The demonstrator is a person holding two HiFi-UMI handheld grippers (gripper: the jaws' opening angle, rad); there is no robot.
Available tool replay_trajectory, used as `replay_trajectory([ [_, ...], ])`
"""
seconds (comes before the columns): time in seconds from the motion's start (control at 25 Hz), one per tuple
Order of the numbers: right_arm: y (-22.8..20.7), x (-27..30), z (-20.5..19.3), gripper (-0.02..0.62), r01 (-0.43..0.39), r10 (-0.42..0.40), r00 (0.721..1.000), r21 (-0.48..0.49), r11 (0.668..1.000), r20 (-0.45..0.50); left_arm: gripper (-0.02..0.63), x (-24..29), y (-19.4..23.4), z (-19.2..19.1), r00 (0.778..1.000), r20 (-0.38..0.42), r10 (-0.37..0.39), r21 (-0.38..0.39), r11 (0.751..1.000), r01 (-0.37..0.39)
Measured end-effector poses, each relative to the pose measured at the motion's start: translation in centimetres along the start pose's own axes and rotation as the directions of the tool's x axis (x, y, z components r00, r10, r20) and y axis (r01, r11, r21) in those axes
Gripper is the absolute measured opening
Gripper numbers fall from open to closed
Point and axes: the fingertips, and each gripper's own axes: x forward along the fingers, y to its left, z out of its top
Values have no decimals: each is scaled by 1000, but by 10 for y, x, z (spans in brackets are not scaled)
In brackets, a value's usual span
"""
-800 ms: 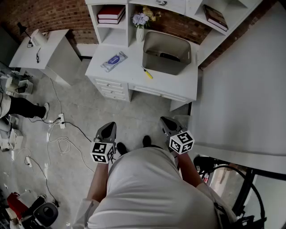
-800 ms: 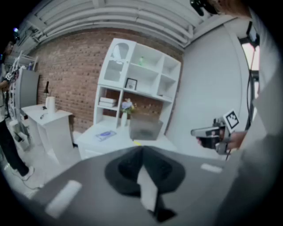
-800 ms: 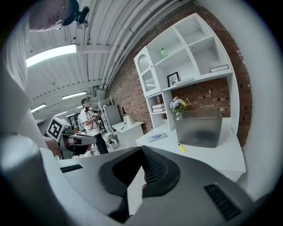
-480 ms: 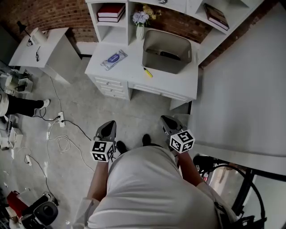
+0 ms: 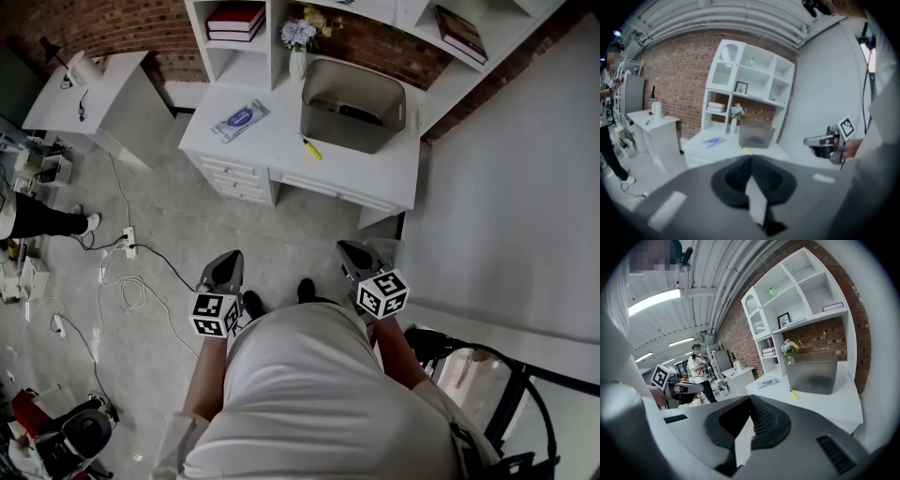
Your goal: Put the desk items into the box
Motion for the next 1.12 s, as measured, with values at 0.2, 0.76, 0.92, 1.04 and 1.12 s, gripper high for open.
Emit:
replay_trajectory([
  [0.2,-10,-2,-1,2,-33,33,999,-2,999,-6,3,2,-8,-3,999,6,34,-24,999,-34],
  [0.76,-59,-22,-9,2,-154,152,987,-34,987,-54,3,19,-45,-13,993,8,121,-53,991,-121],
  [0.92,-69,-27,-13,2,-166,164,984,-26,986,-69,3,27,-54,-12,992,3,127,-53,991,-127],
  [1.04,-75,-29,-18,2,-169,167,982,-16,985,-82,3,32,-60,-9,992,-2,124,-39,992,-124],
  [1.12,-78,-29,-21,2,-169,168,982,-10,986,-90,4,34,-61,-8,992,-5,125,-32,992,-125],
])
